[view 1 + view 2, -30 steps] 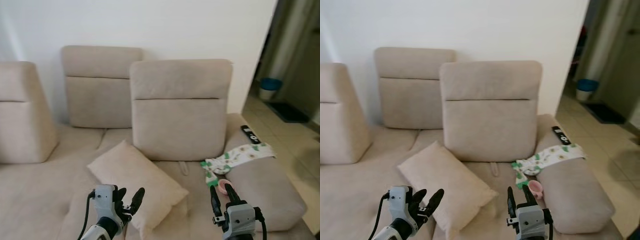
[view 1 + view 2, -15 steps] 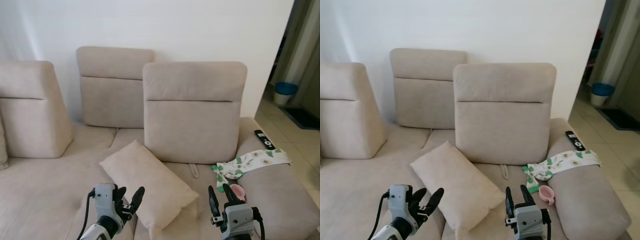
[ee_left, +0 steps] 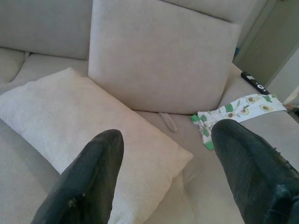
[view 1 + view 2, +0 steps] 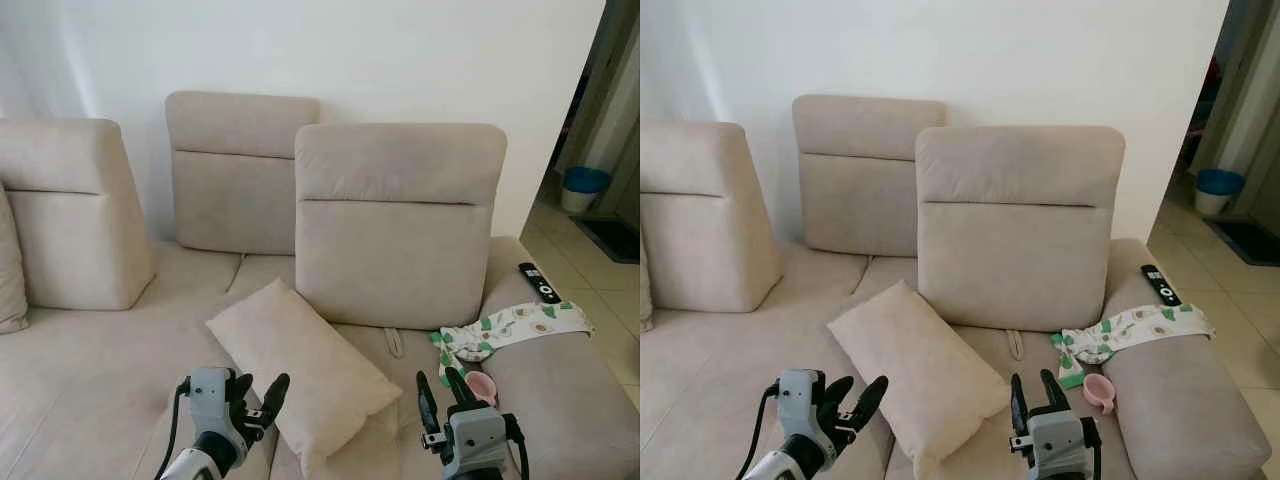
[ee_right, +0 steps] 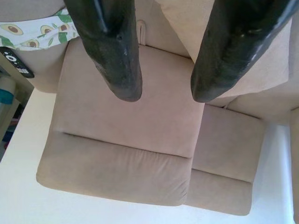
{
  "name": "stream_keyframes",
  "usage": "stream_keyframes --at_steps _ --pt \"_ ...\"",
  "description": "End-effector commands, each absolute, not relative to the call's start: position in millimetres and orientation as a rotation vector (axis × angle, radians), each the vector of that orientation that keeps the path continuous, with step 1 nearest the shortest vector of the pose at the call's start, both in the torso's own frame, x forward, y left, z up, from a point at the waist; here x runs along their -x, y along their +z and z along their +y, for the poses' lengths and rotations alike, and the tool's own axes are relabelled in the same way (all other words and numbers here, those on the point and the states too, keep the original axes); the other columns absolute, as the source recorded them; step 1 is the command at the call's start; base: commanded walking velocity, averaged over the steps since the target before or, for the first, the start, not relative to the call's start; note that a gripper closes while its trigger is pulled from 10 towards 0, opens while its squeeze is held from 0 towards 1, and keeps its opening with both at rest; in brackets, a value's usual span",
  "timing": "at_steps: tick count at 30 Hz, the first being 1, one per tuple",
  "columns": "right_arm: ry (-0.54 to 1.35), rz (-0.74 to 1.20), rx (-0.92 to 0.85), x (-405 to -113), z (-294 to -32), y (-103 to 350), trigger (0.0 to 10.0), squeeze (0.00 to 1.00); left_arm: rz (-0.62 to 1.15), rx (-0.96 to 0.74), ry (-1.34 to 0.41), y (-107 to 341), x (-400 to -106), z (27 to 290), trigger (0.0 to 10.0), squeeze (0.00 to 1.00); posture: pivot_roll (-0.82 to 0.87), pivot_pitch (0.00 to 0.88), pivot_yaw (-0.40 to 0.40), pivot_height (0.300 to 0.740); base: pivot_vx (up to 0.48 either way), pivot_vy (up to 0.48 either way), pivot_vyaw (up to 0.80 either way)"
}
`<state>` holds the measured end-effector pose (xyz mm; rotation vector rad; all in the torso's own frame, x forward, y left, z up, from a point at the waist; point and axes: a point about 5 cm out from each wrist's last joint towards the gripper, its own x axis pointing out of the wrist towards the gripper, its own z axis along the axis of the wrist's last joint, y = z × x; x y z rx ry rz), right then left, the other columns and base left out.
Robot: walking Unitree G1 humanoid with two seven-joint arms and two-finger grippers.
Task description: Move the pillow to the sofa from floor
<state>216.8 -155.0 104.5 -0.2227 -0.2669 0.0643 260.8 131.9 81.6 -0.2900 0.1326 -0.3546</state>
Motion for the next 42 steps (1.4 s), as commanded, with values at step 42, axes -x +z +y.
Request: stream_keyframes --at_steps 42 --pt "0.049 -0.265 0.231 -221.9 -156.4 102.9 10.0 0.00 0.145 0.276 -0.353 77.2 -264.5 131.5 10.0 0.00 0.09 0.000 0.048 0.740 -0.217 0.000 0.00"
